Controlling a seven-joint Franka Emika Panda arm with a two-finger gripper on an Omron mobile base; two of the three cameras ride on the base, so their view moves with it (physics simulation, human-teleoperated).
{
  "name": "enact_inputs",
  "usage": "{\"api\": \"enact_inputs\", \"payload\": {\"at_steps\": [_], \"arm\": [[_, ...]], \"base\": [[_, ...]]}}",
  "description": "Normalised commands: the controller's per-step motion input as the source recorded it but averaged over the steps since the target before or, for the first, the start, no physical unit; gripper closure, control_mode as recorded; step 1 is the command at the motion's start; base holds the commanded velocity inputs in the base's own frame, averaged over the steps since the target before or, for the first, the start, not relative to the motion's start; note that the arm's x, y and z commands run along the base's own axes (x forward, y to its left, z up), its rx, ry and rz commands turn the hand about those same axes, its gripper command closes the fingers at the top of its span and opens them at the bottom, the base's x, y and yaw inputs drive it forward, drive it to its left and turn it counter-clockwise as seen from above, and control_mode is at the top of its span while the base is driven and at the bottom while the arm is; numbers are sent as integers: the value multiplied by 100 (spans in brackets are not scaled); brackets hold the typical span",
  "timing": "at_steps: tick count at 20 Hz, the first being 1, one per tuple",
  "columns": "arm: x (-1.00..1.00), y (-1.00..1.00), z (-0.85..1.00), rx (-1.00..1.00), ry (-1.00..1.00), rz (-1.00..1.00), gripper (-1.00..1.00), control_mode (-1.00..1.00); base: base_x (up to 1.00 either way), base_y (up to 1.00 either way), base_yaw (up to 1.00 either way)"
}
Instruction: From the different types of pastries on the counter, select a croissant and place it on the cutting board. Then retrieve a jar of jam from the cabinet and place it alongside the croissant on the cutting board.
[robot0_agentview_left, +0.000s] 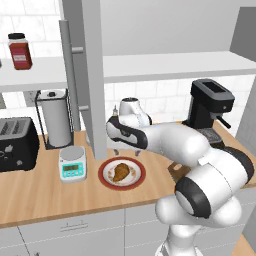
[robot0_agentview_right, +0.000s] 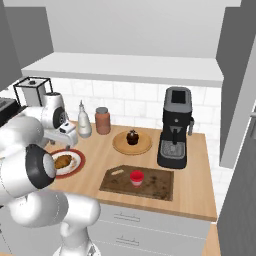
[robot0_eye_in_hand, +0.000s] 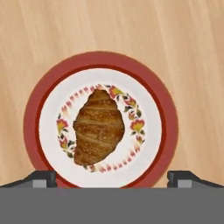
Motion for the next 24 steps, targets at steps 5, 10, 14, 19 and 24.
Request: {"api": "enact_inputs", "payload": {"at_steps": [5,10,14,19,24], "arm": [[43,4,-19,-4,-5,-4,-100,-100],[6,11,-33,1,2,0,-100,-100],[-4,32,-44,4,8,0,-100,-100],[-1,1,-18,0,3,0,-100,-100],[-8,-19,-5,-9,3,0,-100,-100]], "base": [[0,0,0],[0,0,0],[0,0,0],[0,0,0],[0,0,0]]}}
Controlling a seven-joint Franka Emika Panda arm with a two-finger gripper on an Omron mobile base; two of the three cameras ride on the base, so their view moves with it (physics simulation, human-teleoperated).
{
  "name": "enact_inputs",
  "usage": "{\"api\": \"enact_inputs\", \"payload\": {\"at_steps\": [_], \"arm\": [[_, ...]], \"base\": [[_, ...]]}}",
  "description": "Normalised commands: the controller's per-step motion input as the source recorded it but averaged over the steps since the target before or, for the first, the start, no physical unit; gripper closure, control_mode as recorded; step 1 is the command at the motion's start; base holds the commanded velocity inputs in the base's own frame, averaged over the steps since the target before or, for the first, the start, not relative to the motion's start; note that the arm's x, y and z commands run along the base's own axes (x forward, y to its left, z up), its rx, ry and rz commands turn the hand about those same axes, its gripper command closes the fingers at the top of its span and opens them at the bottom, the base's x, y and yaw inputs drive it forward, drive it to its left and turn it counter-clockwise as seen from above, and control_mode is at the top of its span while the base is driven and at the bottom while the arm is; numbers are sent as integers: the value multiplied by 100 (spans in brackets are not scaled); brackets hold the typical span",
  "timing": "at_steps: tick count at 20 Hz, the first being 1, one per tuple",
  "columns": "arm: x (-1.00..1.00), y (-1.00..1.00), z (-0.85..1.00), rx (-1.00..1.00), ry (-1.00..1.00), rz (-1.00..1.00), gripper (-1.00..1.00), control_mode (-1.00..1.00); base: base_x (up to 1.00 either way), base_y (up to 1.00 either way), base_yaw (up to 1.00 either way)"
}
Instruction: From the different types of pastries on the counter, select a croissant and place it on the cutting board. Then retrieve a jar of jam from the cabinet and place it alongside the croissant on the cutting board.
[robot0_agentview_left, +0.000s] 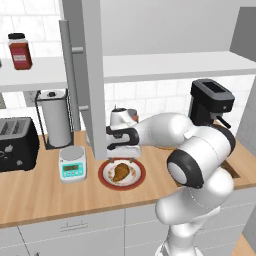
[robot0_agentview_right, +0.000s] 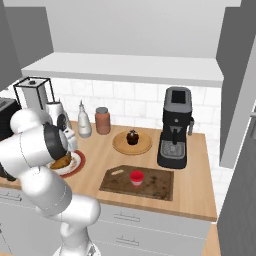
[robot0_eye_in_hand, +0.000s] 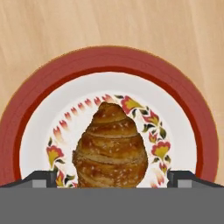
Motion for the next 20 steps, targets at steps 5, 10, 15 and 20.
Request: {"api": "enact_inputs", "payload": {"at_steps": [5,10,15,20], "arm": [[-27,2,-11,0,1,0,-100,-100],[-38,5,-38,0,7,0,-100,-100],[5,-21,-2,-1,0,4,-100,-100],[53,57,0,-3,0,-2,-100,-100]], "base": [[0,0,0],[0,0,0],[0,0,0],[0,0,0]]}}
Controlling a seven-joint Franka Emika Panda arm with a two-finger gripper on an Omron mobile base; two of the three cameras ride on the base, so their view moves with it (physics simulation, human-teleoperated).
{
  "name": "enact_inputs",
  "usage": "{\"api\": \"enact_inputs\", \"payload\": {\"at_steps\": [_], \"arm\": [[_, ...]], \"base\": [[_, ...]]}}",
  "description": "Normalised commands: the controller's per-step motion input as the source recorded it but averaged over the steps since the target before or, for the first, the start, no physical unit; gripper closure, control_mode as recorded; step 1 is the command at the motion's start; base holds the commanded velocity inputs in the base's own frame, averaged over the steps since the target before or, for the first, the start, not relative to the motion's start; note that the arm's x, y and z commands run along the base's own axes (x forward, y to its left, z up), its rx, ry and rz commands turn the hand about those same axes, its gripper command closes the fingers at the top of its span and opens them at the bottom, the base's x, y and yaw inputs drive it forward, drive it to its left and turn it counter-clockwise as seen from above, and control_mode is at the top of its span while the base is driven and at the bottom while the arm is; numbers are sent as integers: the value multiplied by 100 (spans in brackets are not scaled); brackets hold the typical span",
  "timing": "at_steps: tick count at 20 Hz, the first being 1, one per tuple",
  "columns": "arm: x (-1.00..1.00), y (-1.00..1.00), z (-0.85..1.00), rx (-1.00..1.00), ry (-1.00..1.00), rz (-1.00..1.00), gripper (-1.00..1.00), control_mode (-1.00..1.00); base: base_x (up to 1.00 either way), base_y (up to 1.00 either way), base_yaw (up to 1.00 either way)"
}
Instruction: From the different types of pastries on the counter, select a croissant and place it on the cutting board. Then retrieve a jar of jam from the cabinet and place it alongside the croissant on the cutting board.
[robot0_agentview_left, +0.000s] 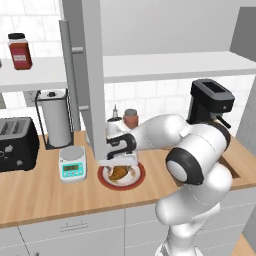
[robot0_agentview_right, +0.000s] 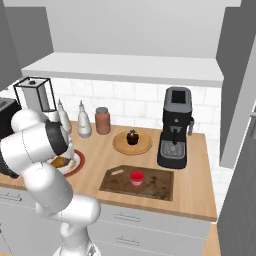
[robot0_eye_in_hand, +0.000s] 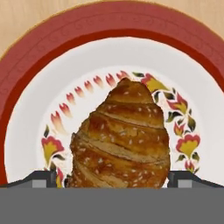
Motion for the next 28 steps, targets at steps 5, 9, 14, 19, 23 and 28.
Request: {"api": "enact_inputs", "payload": {"at_steps": [5,9,14,19,23,28], "arm": [[-2,-2,-1,1,8,-2,-100,-100],[-6,-42,-1,6,24,0,-100,-100],[0,5,-4,3,4,0,-100,-100],[5,19,-7,0,-2,0,-100,-100],[11,-13,-19,0,-1,0,-100,-100],[0,-34,-54,0,-3,0,-100,-100]], "base": [[0,0,0],[0,0,0],[0,0,0],[0,0,0],[0,0,0],[0,0,0]]}}
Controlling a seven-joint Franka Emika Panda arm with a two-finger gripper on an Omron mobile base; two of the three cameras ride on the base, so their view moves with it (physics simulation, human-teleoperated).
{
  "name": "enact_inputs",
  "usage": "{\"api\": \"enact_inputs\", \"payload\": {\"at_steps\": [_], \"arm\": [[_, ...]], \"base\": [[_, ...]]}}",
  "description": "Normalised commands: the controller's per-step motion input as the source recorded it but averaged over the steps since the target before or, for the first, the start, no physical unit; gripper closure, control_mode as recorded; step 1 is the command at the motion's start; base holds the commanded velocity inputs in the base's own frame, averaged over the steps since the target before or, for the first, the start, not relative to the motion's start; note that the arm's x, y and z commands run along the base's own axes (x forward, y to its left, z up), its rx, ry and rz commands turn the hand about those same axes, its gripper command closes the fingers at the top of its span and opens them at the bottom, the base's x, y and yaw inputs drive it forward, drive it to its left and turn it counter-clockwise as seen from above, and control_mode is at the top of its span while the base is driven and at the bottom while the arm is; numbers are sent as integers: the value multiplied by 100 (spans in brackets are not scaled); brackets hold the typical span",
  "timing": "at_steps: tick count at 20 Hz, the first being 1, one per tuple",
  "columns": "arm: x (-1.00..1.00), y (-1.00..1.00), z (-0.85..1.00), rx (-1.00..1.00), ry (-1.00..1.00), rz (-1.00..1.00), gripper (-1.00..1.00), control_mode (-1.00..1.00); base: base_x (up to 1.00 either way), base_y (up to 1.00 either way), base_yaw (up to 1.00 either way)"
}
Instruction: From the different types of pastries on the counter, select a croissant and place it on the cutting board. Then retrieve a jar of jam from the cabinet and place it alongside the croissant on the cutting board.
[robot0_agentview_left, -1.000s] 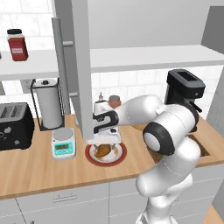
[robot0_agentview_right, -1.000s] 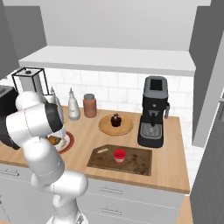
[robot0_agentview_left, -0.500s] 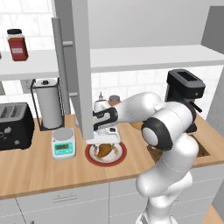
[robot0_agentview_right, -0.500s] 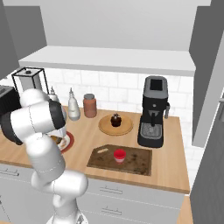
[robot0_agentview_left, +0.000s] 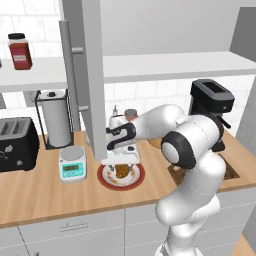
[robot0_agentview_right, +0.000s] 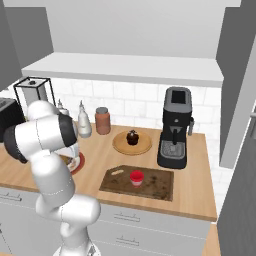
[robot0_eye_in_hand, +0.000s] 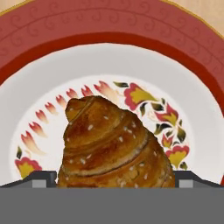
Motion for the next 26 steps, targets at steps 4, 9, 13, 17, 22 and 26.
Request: {"api": "enact_inputs", "payload": {"at_steps": [4,9,13,17,22,26], "arm": [[-2,-3,-31,0,-2,0,-100,-100],[-2,4,-14,0,-3,0,100,-100],[8,-11,55,0,-4,0,100,-100],[1,-16,82,-1,-7,0,100,-100],[-6,-72,48,-4,-1,1,100,-100],[-14,-97,29,-7,0,5,100,-100]], "base": [[0,0,0],[0,0,0],[0,0,0],[0,0,0],[0,0,0],[0,0,0]]}}
